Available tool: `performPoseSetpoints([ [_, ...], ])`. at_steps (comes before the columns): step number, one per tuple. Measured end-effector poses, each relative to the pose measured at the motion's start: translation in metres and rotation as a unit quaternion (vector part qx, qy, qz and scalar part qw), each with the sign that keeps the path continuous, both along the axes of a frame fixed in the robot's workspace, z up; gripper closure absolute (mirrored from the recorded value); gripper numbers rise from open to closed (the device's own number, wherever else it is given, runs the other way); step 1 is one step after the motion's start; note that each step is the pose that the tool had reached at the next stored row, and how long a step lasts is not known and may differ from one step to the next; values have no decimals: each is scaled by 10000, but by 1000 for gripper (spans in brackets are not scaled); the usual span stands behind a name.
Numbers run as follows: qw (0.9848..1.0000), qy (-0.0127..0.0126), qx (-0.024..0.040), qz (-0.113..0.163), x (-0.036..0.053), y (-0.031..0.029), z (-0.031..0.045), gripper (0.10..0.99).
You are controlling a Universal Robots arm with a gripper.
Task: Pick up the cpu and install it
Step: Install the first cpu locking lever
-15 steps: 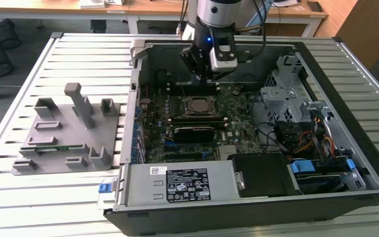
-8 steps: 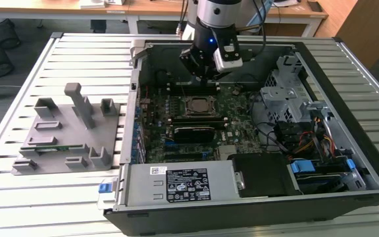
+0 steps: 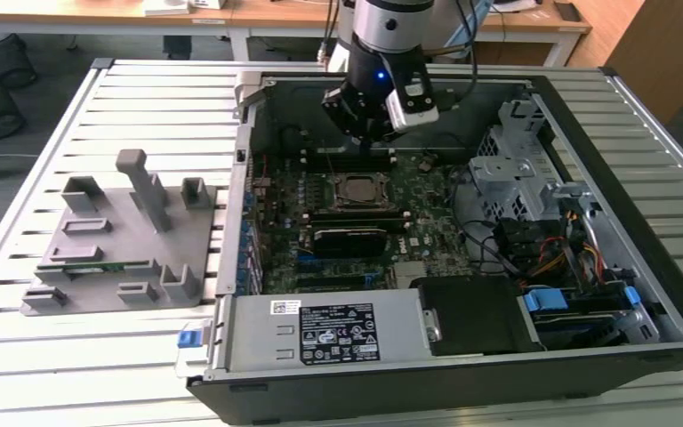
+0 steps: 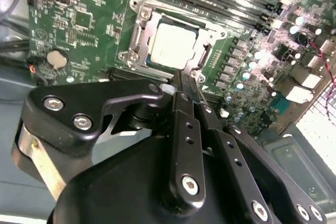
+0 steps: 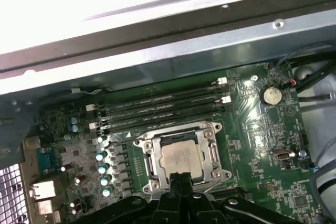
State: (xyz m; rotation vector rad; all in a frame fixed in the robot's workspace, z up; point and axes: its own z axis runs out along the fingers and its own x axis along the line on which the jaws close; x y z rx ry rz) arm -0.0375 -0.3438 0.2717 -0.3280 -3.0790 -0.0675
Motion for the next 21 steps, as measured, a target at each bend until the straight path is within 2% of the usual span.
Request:
performPoseSetpoints([
  [3,10000,-15,0,1,-101,0,0,980],
  [7,10000,-34,-1,1,-190,0,-2,980],
  [10,10000,-38,0,11,-267,0,-4,980],
  [16,9990,-37,1,453,-281,-1,-12,980],
  [18,9989,-38,2,460,-322,-1,-13,980],
  [21,9989,-48,1,460,-451,0,-13,980],
])
